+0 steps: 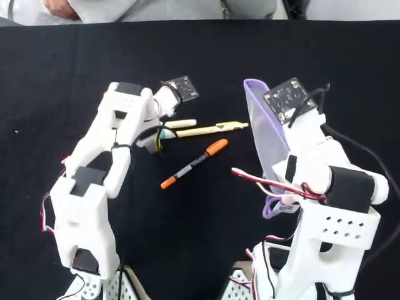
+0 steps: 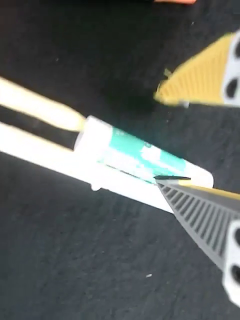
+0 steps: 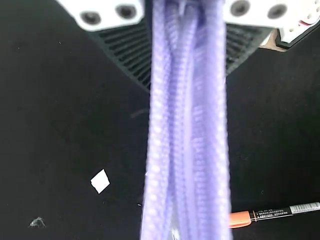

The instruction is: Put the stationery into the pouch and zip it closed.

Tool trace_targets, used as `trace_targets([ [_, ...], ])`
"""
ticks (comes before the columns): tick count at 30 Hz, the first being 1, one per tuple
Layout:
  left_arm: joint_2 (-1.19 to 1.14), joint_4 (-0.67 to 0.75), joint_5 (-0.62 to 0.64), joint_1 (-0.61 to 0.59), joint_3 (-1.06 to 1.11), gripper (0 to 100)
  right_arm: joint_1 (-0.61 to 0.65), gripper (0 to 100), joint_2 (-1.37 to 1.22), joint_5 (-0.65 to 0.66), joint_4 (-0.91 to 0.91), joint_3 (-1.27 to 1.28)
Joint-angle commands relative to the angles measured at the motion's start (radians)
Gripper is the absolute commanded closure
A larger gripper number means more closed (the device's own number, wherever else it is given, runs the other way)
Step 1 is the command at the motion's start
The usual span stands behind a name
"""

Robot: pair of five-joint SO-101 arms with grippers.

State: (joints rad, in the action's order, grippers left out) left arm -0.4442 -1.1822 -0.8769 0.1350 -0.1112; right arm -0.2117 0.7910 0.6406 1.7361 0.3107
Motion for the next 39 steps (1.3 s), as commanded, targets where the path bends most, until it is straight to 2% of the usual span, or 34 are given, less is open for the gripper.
trace_targets([
  [1, -0.021, -0.008, -0.006, 0.007, -0.047, 86, -0.014, 98.7, -0.001, -0.009, 0.031, 0.018],
  [5, 0.015, -0.035, -0.006, 0.001, -0.087, 86, -0.014, 98.7, -0.001, -0.009, 0.031, 0.018],
  [9, 0.025, -0.02, -0.006, -0.013, -0.105, 82, -0.014, 98.7, -0.001, -0.009, 0.031, 0.018],
  [12, -0.011, -0.003, -0.008, -0.015, -0.097, 79, -0.014, 98.7, -0.001, -0.009, 0.031, 0.018],
  [18, -0.133, 0.0, -0.008, -0.015, -0.107, 78, -0.014, 98.7, -0.001, -0.009, 0.031, 0.018],
  [21, -0.163, -0.002, -0.008, -0.015, -0.107, 79, -0.014, 98.7, -0.001, -0.009, 0.031, 0.018],
  [24, -0.143, -0.006, -0.008, -0.016, -0.107, 88, -0.014, 98.7, -0.001, -0.009, 0.031, 0.018],
  [27, -0.081, -0.008, -0.006, -0.016, -0.107, 98, -0.014, 98.7, -0.001, -0.009, 0.031, 0.018],
  [29, -0.023, -0.009, 0.0, -0.028, -0.099, 95, -0.014, 98.7, -0.001, -0.009, 0.031, 0.018],
  [33, 0.121, -0.008, 0.012, -0.064, -0.097, 97, -0.008, 98.7, -0.001, -0.009, 0.031, 0.015],
  [39, 0.388, 0.058, 0.241, -0.119, -0.102, 97, -0.006, 98.7, -0.001, -0.009, 0.031, 0.012],
])
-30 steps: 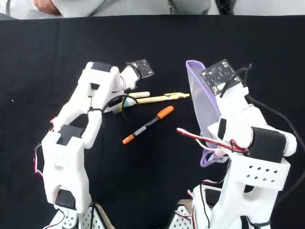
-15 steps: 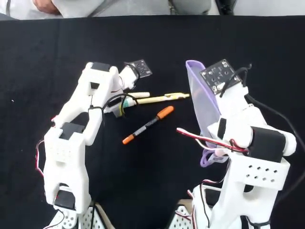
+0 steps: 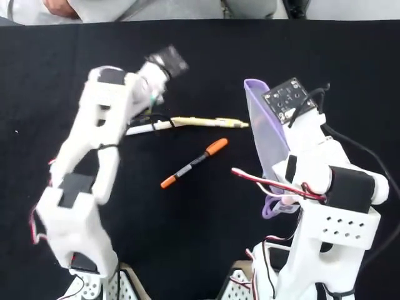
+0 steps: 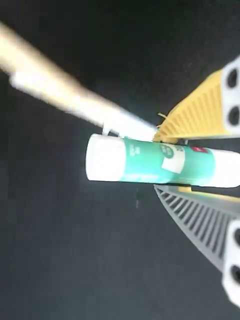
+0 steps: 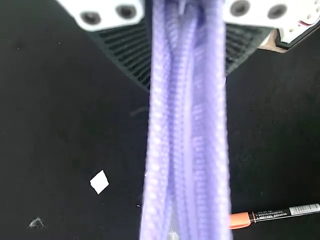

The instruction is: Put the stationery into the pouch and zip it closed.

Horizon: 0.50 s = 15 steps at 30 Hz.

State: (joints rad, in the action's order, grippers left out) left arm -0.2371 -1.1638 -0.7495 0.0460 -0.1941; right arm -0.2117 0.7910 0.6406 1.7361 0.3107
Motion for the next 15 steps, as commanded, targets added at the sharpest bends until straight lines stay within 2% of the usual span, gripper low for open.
trace_targets([
  [1, 0.23, 0.049, 0.152, -0.033, -0.019, 97, -0.006, 98.7, -0.001, -0.009, 0.031, 0.012],
  [5, 0.413, 0.054, 0.293, -0.027, -0.019, 97, 0.051, 98.7, -0.001, -0.046, 0.031, 0.01],
  [11, 0.623, 0.058, 0.508, 0.03, -0.019, 97, 0.218, 98.7, -0.001, -0.164, 0.031, 0.01],
  [15, 0.726, 0.146, 0.637, 0.042, 0.022, 97, 0.301, 98.7, -0.001, -0.236, 0.031, -0.022],
])
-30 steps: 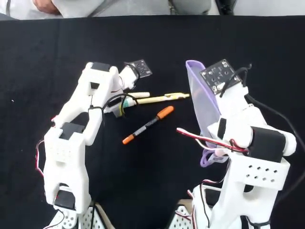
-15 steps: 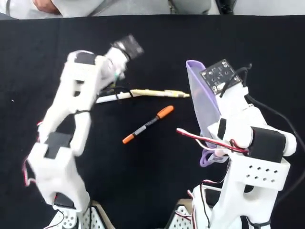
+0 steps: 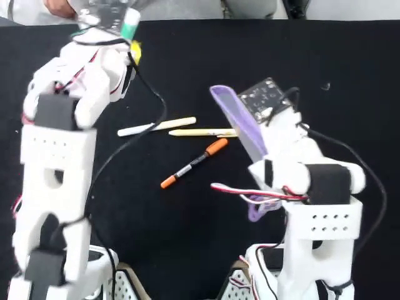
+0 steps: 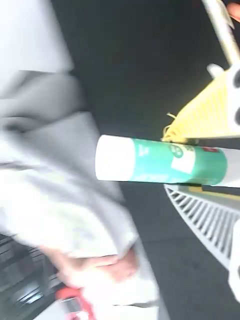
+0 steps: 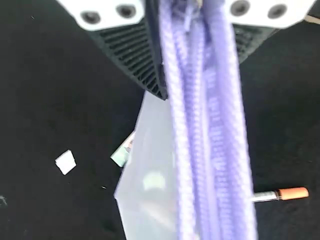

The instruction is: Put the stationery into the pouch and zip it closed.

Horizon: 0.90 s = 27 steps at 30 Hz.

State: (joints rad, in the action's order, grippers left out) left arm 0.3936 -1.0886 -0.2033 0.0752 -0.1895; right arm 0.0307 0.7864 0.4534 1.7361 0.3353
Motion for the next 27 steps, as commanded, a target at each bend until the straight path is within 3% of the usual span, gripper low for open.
trace_targets([
  [1, 0.121, 0.106, 0.118, 0.013, 0.041, 97, 0.074, 98.7, 0.002, -0.064, 0.031, -0.059],
  [10, 0.402, 0.404, 0.327, 0.05, 0.415, 97, 0.206, 98.7, -0.004, -0.153, 0.031, -0.102],
  [18, 0.704, 0.819, 0.338, 0.166, 0.854, 97, 0.23, 98.7, -0.004, -0.153, 0.029, -0.104],
  [27, 0.872, 0.895, 0.338, 0.265, 1.006, 97, 0.288, 98.7, -0.004, -0.153, 0.029, -0.101],
])
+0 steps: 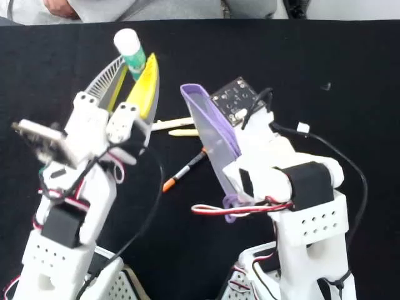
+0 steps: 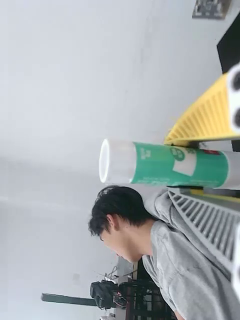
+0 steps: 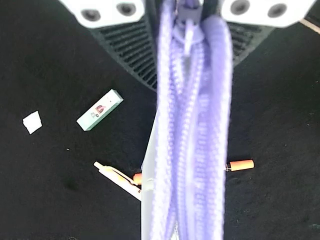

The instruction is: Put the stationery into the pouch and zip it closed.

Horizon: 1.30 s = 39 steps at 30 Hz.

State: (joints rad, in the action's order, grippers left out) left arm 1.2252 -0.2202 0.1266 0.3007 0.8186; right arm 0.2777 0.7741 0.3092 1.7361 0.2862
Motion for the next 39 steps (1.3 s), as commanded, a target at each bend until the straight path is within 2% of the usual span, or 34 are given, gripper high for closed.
trace_targets([
  [1, 0.043, 0.026, 0.008, 0.045, 0.005, 97, 0.055, 98.7, 0.008, -0.009, 0.029, -0.051],
  [9, 0.054, 0.048, 0.025, 0.079, 0.137, 97, 0.071, 98.7, 0.008, -0.009, 0.029, -0.053],
  [13, 0.054, 0.242, 0.141, 0.073, 0.237, 97, 0.071, 98.7, 0.008, -0.009, 0.029, -0.051],
  [18, 0.048, 0.428, 0.169, 0.079, 0.326, 97, 0.071, 98.7, 0.008, -0.009, 0.029, -0.047],
  [22, 0.046, 0.416, 0.183, 0.081, 0.329, 97, 0.071, 98.7, 0.008, -0.009, 0.029, -0.045],
  [27, 0.046, 0.296, 0.376, 0.073, 0.329, 97, 0.069, 98.7, 0.008, -0.009, 0.029, -0.045],
  [36, -0.034, 0.287, 0.347, 0.079, 0.321, 97, 0.069, 98.7, 0.008, -0.009, 0.028, -0.045],
  [39, -0.137, 0.354, 0.331, 0.079, 0.311, 97, 0.069, 98.7, 0.008, -0.009, 0.025, -0.045],
])
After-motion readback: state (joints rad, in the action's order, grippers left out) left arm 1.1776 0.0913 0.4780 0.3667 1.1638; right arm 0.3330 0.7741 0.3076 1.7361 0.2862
